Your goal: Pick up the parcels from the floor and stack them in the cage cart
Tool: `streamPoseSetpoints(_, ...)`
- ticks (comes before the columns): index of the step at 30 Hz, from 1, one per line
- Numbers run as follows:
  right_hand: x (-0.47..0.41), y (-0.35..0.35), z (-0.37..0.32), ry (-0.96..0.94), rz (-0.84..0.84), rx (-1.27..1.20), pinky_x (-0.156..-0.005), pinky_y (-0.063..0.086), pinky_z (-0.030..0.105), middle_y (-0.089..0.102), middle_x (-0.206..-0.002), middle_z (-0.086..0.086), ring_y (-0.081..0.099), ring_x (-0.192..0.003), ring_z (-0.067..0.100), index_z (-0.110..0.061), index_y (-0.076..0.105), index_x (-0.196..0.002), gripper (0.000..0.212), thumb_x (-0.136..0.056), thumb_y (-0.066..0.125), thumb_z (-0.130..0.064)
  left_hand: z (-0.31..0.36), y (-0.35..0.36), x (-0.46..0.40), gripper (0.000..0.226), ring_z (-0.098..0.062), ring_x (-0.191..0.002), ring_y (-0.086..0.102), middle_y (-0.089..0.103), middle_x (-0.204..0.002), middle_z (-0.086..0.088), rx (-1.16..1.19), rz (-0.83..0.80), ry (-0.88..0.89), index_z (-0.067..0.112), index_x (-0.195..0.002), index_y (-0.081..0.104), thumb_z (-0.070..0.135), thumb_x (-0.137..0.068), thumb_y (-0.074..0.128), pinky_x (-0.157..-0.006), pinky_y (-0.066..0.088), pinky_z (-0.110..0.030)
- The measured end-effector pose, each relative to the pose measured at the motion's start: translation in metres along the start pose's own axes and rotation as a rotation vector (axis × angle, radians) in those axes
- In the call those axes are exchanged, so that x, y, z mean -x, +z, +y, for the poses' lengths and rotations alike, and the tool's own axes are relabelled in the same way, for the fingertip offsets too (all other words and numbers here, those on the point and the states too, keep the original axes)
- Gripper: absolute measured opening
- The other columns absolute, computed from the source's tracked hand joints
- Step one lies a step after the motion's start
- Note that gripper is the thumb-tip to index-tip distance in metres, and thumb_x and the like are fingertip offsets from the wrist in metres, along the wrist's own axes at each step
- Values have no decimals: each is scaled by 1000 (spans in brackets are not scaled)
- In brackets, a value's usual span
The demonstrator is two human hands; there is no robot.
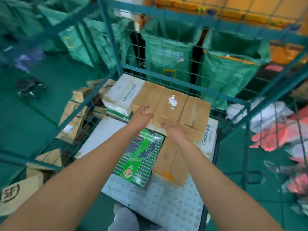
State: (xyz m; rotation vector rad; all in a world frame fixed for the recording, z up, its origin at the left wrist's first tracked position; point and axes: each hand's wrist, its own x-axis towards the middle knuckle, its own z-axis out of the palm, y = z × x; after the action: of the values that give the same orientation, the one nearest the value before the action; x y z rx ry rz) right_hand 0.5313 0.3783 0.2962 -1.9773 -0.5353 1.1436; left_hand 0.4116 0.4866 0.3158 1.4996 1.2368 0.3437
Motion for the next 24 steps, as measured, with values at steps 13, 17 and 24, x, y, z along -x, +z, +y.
streamPoseSetpoints(13,105,256,-92,-175,-519,261,-97,46,33,57,-141,1,57,-121,20,-22,51,-147,59,-97,66,-50,-122,-265,145,14,-7,-67,60,63,-91,-2,442,439,-139,20,-106,64,9,-103,56,-51,42,-14)
streamPoseSetpoints(17,156,342,-115,-209,-735,353,-105,44,35,58,-141,4,54,-124,19,-21,58,-135,40,-102,62,-43,-167,-335,196,17,-12,-70,60,66,-85,-1,583,592,-152,21,-90,62,8,-100,57,-63,42,-24)
streamPoseSetpoints(24,244,494,-117,-166,-980,439,-110,48,41,66,-113,4,66,-116,32,-20,66,-114,13,-104,60,-27,-253,-437,289,34,-7,-48,40,48,-59,6,768,887,-157,21,-72,51,33,-102,63,-52,32,-22)
